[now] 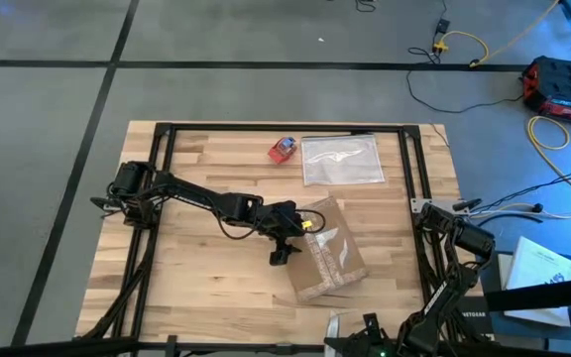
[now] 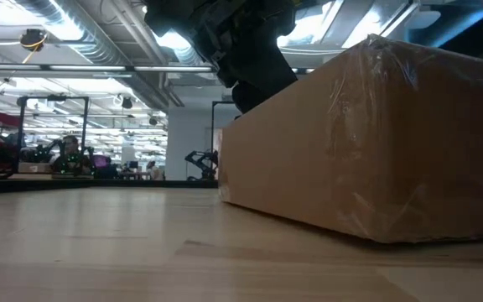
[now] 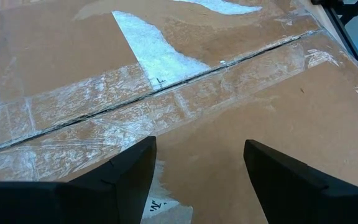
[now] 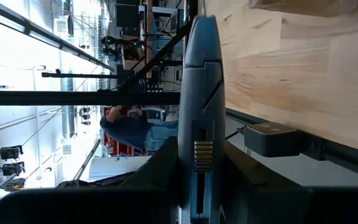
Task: Unpack boxes
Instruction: Open the box using the silver cutter
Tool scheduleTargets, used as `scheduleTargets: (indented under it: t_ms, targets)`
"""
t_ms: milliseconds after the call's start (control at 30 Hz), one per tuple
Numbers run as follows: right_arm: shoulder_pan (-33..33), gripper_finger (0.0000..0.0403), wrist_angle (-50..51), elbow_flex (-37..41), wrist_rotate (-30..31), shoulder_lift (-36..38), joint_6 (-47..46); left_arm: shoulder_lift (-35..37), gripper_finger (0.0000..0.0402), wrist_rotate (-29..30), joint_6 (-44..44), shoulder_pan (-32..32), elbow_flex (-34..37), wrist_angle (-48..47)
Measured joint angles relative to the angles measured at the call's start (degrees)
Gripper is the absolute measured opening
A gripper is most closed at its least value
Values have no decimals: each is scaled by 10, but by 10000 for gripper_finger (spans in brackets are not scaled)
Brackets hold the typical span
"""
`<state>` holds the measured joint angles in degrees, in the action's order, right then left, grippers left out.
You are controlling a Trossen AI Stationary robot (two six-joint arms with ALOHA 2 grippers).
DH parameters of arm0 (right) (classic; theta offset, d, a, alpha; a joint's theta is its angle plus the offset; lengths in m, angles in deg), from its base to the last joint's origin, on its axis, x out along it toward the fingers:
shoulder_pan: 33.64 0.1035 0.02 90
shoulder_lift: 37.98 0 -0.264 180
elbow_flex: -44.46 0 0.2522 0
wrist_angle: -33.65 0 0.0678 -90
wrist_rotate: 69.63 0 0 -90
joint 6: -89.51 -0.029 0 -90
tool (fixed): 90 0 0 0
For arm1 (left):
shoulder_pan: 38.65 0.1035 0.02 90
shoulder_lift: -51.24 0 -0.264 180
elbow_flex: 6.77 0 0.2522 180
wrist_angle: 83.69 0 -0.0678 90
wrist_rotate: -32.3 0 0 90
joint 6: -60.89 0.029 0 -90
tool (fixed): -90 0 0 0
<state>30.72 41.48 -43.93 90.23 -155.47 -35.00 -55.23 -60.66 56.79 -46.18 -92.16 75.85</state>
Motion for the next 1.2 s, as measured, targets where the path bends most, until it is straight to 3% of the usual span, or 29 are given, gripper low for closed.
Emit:
scheduleTargets:
  t_ms: [300, 500, 667, 1000, 1200]
  targets:
    - [-10, 61, -10, 0, 19, 0, -11, 0, 234, 0, 0, 0, 0, 0]
    - [-41, 61, -8, -3, -43, 17, -22, 0, 234, 0, 0, 0, 0, 0]
    - [-66, 61, 84, -4, -127, 63, -32, 0, 234, 0, 0, 0, 0, -1]
    - [-133, 61, 276, -24, -185, 162, -32, 0, 234, 0, 0, 0, 0, -2]
    - [-162, 61, 342, -35, -268, 194, -9, 0, 234, 0, 0, 0, 0, -2]
